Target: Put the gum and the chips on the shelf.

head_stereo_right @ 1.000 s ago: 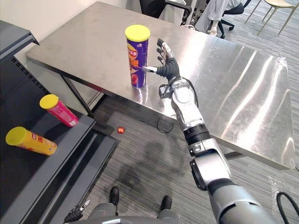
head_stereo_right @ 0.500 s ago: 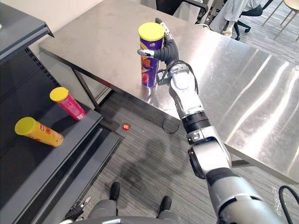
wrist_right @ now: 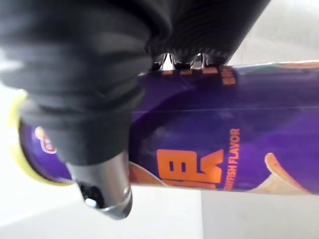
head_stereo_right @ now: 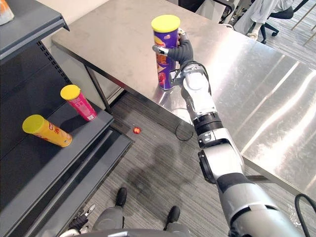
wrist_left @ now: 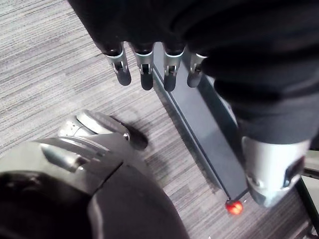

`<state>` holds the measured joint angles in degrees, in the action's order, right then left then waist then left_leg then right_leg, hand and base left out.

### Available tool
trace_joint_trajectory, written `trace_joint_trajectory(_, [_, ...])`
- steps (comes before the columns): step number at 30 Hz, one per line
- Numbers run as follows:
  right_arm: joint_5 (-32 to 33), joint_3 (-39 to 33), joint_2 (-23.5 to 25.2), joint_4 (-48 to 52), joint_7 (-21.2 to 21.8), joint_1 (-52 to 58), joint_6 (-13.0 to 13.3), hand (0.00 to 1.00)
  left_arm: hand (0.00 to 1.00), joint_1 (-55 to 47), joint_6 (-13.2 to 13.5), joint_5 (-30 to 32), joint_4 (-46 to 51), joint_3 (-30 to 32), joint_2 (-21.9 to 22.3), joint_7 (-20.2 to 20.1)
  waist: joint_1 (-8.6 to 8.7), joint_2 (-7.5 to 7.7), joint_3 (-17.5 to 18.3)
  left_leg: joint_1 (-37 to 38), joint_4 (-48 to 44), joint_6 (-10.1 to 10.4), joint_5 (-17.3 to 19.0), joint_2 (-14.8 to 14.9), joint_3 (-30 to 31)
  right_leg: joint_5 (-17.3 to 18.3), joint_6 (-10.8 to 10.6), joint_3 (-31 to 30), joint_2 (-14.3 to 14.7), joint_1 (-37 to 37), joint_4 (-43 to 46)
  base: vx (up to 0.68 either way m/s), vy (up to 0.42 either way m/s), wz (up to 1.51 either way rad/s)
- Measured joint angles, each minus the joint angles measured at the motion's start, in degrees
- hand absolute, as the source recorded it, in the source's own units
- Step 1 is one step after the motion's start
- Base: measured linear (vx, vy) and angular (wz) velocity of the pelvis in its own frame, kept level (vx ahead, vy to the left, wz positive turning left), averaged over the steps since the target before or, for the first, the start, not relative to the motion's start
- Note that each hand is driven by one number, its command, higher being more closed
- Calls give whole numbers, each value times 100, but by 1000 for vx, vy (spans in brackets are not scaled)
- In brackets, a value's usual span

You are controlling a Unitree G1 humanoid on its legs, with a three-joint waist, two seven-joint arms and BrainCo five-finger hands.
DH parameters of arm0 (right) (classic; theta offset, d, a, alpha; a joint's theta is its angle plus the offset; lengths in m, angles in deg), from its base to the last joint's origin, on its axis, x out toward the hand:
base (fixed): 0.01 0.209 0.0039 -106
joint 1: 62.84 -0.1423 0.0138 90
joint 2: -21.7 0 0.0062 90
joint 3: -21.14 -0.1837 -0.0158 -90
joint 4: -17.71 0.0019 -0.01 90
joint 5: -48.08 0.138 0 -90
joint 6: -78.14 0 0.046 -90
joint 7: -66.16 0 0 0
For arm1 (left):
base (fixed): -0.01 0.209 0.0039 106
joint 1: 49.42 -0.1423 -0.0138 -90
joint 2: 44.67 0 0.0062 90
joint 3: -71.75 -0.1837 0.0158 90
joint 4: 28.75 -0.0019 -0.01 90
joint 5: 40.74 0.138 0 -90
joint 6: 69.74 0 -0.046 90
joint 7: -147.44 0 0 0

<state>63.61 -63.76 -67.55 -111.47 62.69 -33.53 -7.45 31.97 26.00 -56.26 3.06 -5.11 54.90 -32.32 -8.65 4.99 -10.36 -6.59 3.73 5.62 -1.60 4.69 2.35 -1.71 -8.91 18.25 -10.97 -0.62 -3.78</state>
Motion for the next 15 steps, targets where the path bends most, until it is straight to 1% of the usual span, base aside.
trace_joint_trajectory(7, [-120,-91,5,-18,4,48,10,100,0,-2,3,-1,61,-163,-11,2,-13,19,-27,16,25,0,-42,-16,-13,0,1,2,-12,-7,13,0,0,0])
trace_joint_trajectory(10, [-151,-220,4,-13,25,231,130,100,0,-3,3,1,85,-181,-6,47,-31,22,-29,140,162,0,-102,-14,-36,6,10,-13,-20,20,52,-12,0,-3])
trace_joint_trajectory(15, [-152,-245,1,52,15,354,190,100,0,1,9,2,134,-204,-12,68,-77,52,-49,210,167,1,-105,-15,-152,7,10,-137,-31,10,68,-14,3,-11])
